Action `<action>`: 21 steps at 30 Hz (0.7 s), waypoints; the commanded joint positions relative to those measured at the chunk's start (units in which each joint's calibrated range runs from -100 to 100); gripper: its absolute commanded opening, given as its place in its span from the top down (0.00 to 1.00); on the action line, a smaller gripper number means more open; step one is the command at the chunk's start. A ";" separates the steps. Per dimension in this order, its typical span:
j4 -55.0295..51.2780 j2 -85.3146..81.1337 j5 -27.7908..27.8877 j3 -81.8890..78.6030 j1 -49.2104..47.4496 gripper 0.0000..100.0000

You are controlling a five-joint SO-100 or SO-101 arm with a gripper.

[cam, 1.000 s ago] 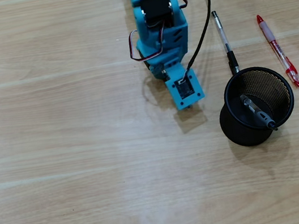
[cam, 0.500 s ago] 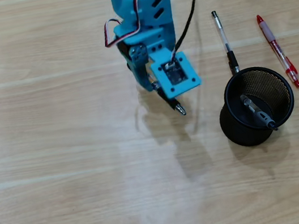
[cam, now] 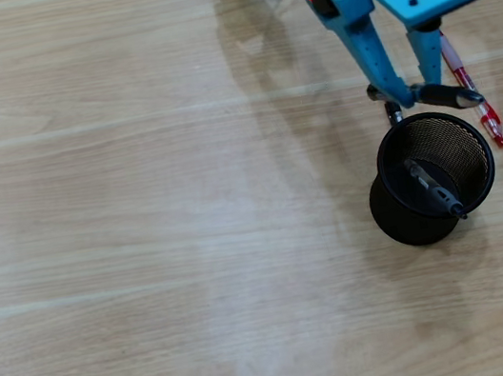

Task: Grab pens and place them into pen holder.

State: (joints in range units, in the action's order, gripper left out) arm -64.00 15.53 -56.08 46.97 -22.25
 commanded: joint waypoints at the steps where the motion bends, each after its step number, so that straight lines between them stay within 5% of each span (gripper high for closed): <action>1: 3.53 1.63 -0.59 2.87 -1.71 0.98; 10: 24.68 9.57 -0.59 -3.55 -4.93 0.98; 21: 26.05 10.50 -0.17 -15.60 -5.09 0.98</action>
State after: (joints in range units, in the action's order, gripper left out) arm -39.28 26.87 -56.44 32.45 -27.14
